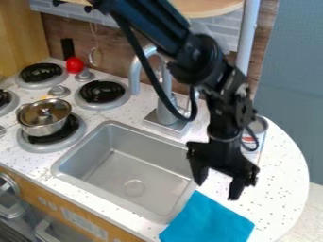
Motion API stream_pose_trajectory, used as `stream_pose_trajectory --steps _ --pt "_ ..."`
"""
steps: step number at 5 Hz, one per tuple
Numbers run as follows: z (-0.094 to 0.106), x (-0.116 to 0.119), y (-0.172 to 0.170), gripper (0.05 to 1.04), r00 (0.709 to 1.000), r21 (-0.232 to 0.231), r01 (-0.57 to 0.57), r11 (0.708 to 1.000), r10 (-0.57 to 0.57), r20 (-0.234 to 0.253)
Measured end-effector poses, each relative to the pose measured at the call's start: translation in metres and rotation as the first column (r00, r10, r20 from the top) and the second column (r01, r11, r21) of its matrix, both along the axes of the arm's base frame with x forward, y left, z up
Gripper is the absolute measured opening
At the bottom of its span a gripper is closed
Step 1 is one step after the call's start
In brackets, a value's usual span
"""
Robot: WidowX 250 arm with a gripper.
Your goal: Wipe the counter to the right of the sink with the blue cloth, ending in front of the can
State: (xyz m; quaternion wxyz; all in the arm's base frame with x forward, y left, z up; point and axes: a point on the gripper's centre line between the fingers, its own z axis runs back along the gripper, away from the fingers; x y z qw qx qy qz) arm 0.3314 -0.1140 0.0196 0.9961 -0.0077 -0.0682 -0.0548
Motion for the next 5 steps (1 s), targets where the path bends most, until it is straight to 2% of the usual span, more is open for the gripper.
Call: stream_pose_trajectory --steps 1,2,3,4,5 --pt "-0.029 -0.008 0.004 0.997 0.994 0.053 0.048 0.997 -0.042 -0.104" --pt "-0.038 -0.017 0.004 0.998 0.987 0.065 0.117 0.991 -0.109 -0.117" --pt "-0.042 -0.021 0.001 0.998 0.984 0.074 0.149 0.986 -0.141 -0.107" --pt "-0.057 -0.009 -0.007 0.998 0.977 0.115 0.2 0.973 -0.189 -0.098" --pt "-0.067 0.009 -0.02 0.998 0.972 0.13 0.233 0.964 -0.224 -0.074"
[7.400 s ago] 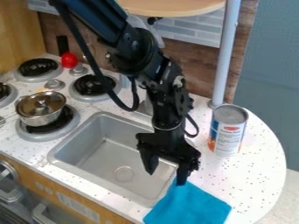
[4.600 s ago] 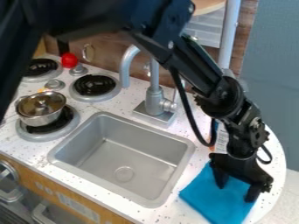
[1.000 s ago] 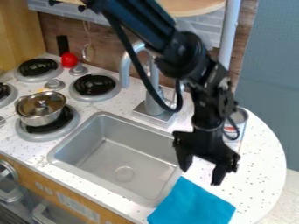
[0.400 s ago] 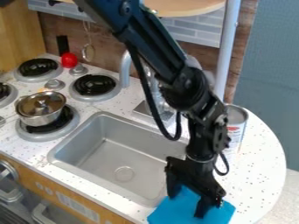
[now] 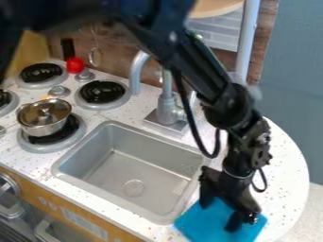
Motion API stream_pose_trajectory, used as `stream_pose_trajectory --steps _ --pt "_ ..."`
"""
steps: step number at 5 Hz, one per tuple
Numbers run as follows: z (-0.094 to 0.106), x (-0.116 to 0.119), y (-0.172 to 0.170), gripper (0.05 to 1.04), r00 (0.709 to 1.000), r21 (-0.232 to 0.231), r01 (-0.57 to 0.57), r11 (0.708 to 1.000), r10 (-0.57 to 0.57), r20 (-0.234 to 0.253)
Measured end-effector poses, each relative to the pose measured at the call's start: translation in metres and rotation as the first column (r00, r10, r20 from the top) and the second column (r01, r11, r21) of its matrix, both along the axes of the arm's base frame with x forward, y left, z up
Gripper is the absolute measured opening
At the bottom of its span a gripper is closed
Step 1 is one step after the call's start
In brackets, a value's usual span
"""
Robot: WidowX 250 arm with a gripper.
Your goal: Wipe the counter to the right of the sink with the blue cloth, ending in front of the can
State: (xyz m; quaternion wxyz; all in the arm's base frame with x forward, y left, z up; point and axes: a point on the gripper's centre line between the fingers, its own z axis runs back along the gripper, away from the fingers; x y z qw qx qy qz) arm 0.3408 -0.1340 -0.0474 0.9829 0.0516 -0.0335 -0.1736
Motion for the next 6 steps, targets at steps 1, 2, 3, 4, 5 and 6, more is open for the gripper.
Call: stream_pose_trajectory --steps 1,2,3,4,5,6 --pt "0.001 0.015 -0.009 0.998 0.999 -0.026 -0.003 1.0 0.004 0.035" --pt "0.007 0.035 -0.02 0.998 0.998 -0.095 -0.028 0.995 0.033 0.05" --pt "0.012 0.054 -0.027 0.998 0.997 -0.135 -0.064 0.989 0.07 0.039" --pt "0.013 0.068 -0.032 0.998 0.996 -0.134 -0.075 0.988 0.081 0.039" --pt "0.015 0.066 -0.022 0.999 0.994 -0.119 -0.1 0.988 0.106 0.04" --pt "0.016 0.045 -0.005 0.998 0.991 -0.098 -0.136 0.986 0.136 -0.008"
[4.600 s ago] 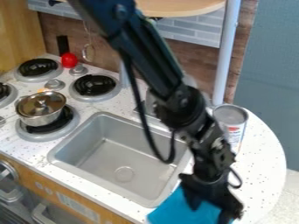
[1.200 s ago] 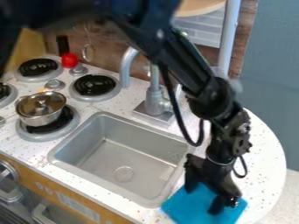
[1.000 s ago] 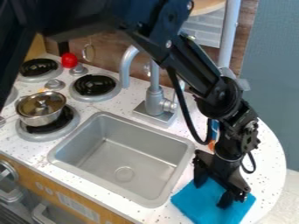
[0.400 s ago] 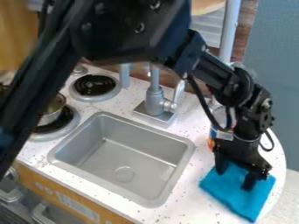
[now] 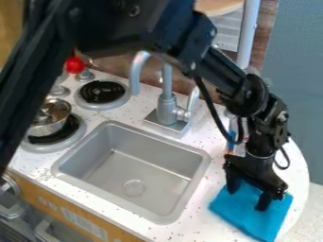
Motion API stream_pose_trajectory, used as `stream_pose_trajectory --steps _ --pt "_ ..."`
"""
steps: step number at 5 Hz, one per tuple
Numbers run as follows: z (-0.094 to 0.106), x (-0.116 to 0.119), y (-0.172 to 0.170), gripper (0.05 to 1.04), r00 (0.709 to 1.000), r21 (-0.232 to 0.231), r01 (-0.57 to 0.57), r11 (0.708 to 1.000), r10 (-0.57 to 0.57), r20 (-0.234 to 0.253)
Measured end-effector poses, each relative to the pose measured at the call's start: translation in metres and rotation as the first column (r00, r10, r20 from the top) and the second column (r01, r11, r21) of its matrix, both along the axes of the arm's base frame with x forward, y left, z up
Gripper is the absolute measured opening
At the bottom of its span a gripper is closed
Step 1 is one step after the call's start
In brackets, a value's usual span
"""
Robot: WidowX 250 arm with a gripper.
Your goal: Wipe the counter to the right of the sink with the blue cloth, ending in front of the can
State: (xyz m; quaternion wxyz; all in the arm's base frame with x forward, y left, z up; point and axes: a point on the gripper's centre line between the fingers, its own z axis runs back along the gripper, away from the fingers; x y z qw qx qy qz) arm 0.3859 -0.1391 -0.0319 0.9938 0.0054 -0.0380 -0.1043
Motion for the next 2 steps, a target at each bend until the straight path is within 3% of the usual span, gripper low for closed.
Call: stream_pose_trajectory --steps 1,2 --pt "-0.002 -0.032 0.019 0.998 0.999 0.023 -0.023 0.999 0.024 -0.035" --pt "-0.002 -0.059 0.039 0.999 0.999 0.054 -0.043 0.998 0.044 -0.027"
